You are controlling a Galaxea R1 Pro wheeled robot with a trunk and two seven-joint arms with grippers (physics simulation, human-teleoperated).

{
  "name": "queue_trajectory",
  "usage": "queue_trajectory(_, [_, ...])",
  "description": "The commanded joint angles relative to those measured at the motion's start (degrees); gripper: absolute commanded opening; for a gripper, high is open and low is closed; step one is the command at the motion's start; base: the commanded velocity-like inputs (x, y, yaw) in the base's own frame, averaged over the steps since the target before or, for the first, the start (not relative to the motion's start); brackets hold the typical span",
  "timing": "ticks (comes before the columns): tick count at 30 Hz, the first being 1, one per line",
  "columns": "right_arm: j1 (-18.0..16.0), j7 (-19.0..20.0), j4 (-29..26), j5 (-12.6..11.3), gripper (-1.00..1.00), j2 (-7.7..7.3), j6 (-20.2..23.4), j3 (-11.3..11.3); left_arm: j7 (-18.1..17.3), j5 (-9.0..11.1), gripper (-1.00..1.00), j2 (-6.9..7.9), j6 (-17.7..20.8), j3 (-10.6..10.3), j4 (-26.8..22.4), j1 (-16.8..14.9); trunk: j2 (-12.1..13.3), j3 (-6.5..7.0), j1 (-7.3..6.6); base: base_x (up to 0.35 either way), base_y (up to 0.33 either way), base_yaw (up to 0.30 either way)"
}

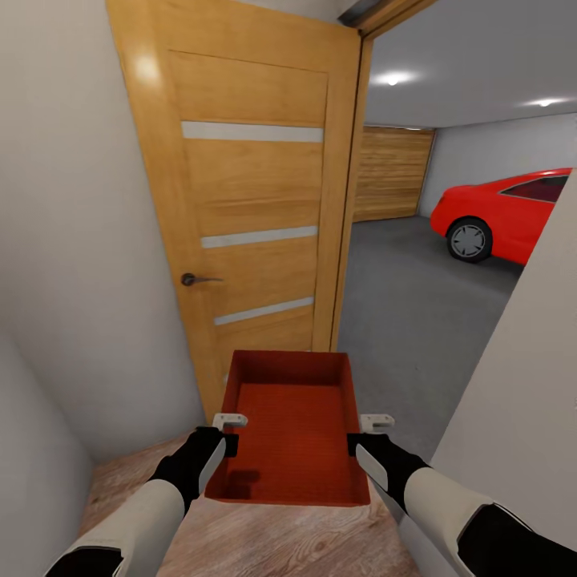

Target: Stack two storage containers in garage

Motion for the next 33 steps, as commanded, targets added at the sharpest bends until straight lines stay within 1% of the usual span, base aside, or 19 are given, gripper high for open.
queue_trajectory(1, [-0.1, -0.3, -1.4, 1.1, -1.0, 0.02, 0.3, -1.2, 0.2, 1.2, -1.0, -0.04, 0.2, -0.2, 2.1, 0.0, -0.1, -0.13, 0.04, 0.0, 0.0, -0.135])
queue_trajectory(13, [-0.1, -0.3, -1.4, 1.1, -1.0, 0.19, 0.2, -1.2, 0.1, 1.2, -1.0, -0.04, 0.2, -0.2, 2.0, 0.0, -0.1, -0.13, 0.04, 0.0, 0.0, -0.228])
queue_trajectory(26, [-0.1, -0.3, -1.4, 1.1, -1.0, 0.44, 0.2, -1.2, 0.1, 1.2, -1.0, -0.04, 0.2, -0.2, 2.1, 0.0, -0.1, -0.13, 0.04, 0.229, 0.084, -0.238])
queue_trajectory(33, [-0.1, -0.3, -1.4, 1.1, -1.0, 0.4, 0.2, -1.2, 0.1, 1.2, -1.0, -0.04, 0.1, -0.2, 2.1, 0.0, -0.1, -0.13, 0.04, 0.228, 0.014, -0.239])
